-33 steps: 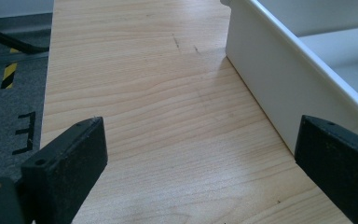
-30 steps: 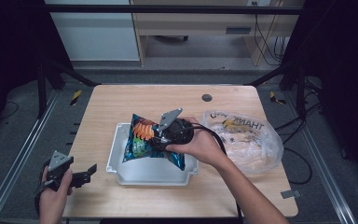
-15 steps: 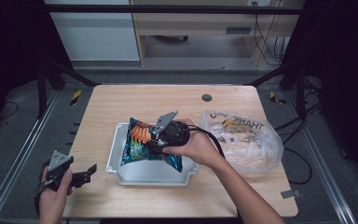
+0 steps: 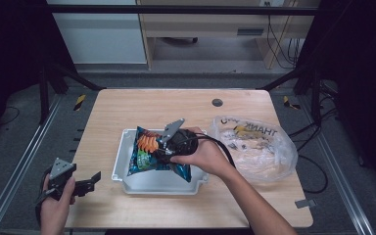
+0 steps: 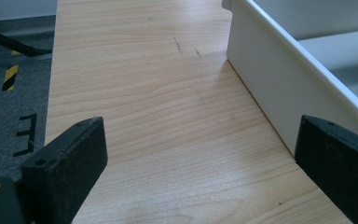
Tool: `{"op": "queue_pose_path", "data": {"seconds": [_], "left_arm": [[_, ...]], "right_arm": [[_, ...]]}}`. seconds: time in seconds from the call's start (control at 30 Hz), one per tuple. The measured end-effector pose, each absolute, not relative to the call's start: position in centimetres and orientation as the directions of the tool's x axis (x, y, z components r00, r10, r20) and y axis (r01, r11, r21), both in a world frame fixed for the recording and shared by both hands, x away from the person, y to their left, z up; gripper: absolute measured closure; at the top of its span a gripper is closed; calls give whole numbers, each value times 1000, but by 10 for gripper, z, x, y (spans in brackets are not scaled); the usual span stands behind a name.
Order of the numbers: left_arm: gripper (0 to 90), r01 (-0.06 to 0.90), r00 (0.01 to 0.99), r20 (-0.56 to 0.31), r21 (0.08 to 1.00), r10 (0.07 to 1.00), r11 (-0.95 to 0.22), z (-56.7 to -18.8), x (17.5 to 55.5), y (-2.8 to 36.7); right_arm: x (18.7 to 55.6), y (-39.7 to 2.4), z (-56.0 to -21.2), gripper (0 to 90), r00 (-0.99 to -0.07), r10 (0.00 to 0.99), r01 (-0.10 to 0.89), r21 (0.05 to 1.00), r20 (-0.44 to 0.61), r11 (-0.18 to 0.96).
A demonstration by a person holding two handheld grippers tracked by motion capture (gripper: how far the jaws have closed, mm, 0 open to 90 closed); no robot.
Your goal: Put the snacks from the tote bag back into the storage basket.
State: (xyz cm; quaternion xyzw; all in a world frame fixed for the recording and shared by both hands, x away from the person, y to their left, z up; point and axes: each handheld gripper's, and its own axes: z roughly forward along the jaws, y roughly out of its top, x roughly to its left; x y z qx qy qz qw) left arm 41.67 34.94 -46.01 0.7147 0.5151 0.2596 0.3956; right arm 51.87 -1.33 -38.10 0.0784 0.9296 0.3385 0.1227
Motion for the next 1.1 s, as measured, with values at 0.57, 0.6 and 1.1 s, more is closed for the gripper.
{"op": "queue_pose_path", "data": {"seconds": [0.57, 0.6, 1.1], "left_arm": [[22, 533, 337, -33, 831, 941, -161, -460, 417, 349], [22, 533, 337, -33, 831, 941, -161, -460, 417, 349], [22, 533, 339, -32, 830, 940, -165, -460, 417, 349]], "right_arm": [[520, -17, -397, 411, -962, 227, 81, 632, -154, 771], [520, -17, -398, 411, -962, 226, 80, 632, -154, 771], [523, -15, -407, 411, -963, 227, 89, 617, -148, 782]]}}
